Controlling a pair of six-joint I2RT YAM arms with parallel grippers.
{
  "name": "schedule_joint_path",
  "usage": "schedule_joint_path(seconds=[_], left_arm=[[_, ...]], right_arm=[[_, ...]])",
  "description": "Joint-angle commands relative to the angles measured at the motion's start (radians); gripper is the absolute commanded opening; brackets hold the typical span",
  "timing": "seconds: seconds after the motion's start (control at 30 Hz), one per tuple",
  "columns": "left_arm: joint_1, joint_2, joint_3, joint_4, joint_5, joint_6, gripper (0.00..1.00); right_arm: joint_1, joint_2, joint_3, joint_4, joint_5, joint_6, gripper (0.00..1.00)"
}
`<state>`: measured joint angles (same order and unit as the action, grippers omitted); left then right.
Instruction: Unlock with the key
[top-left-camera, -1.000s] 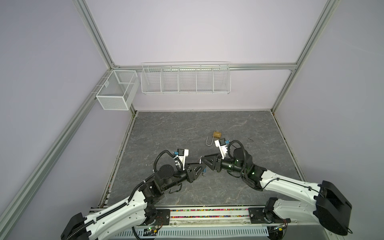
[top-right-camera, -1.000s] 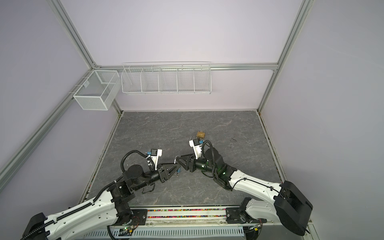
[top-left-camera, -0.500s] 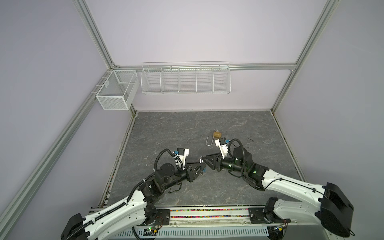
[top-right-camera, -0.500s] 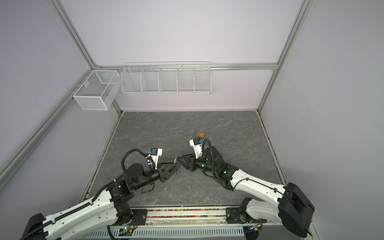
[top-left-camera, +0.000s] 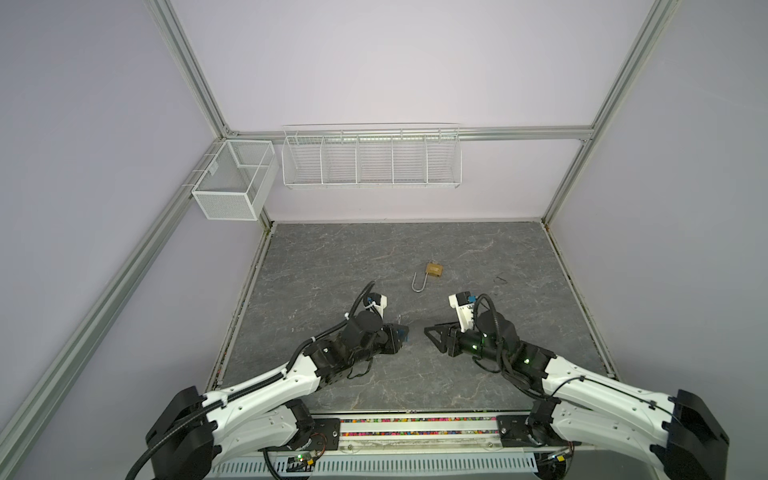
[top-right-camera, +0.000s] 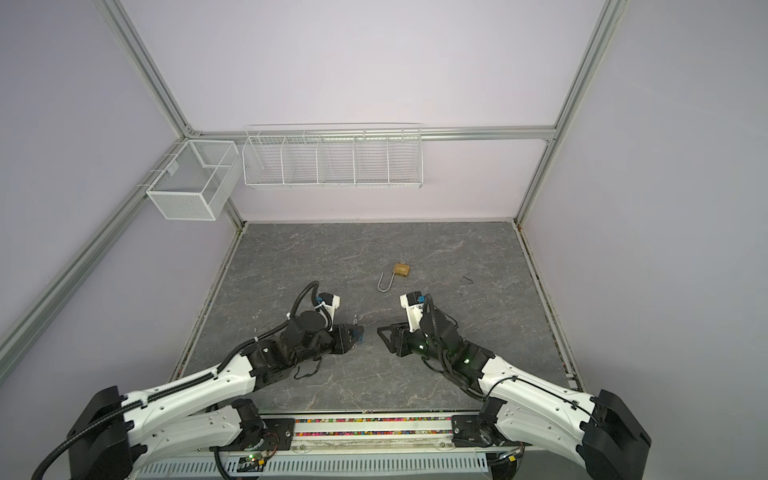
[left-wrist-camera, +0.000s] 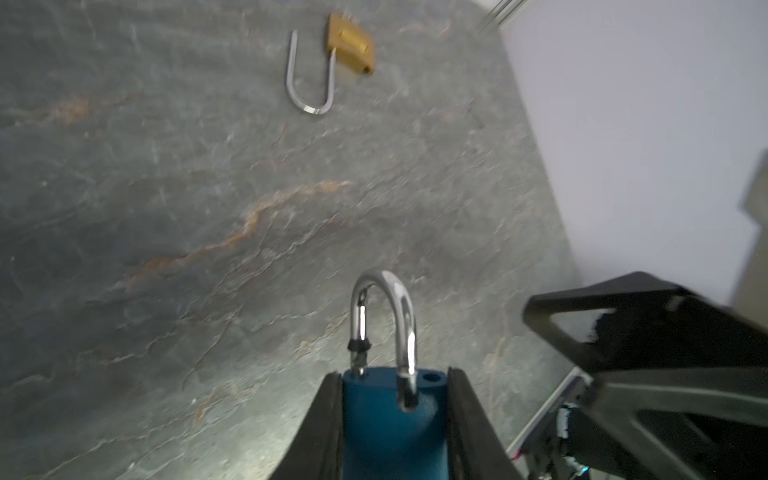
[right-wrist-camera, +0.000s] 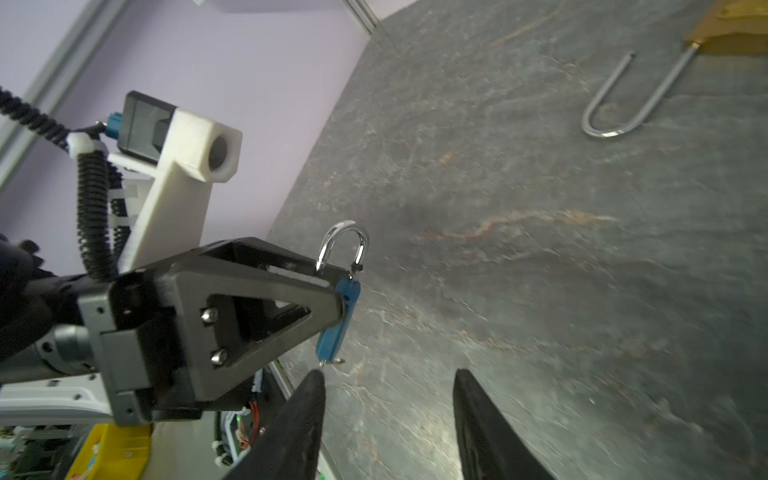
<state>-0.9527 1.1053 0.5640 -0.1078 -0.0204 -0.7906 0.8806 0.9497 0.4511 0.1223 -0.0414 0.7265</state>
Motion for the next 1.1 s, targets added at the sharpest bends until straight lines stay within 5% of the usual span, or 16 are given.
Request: schedule_joint_path(seconds=[0.0, 0.3, 0.67, 0.9, 1.07], left_arm=[[0.004, 0.044, 0.024, -0.006, 0.017, -0.012, 0.0], [-0.007, 0.191, 0.089, -0.135, -0.038, 0.025, 0.0], [-0.096, 0.431, 0.248, -0.284, -0.218, -0.097, 0.0], [-0.098, 0.362, 0.162, -0.077, -0.156, -0.254, 0.0], [-0.098, 0.25, 0.03, 0.146, -0.122, -0.446, 0.0]], right_arm=[[-0.003, -0.028, -0.014, -0.083, 0.063, 0.014, 0.54], [-0.006, -0.054, -0.07, -0.063, 0.063, 0.023, 0.55], [-0.005, 0.052, -0.113, 0.036, -0.017, 0.018, 0.54], [0.007, 0.136, -0.214, 0.35, -0.079, 0.026, 0.52], [0.041, 0.131, -0.192, 0.376, -0.046, -0.017, 0.5]])
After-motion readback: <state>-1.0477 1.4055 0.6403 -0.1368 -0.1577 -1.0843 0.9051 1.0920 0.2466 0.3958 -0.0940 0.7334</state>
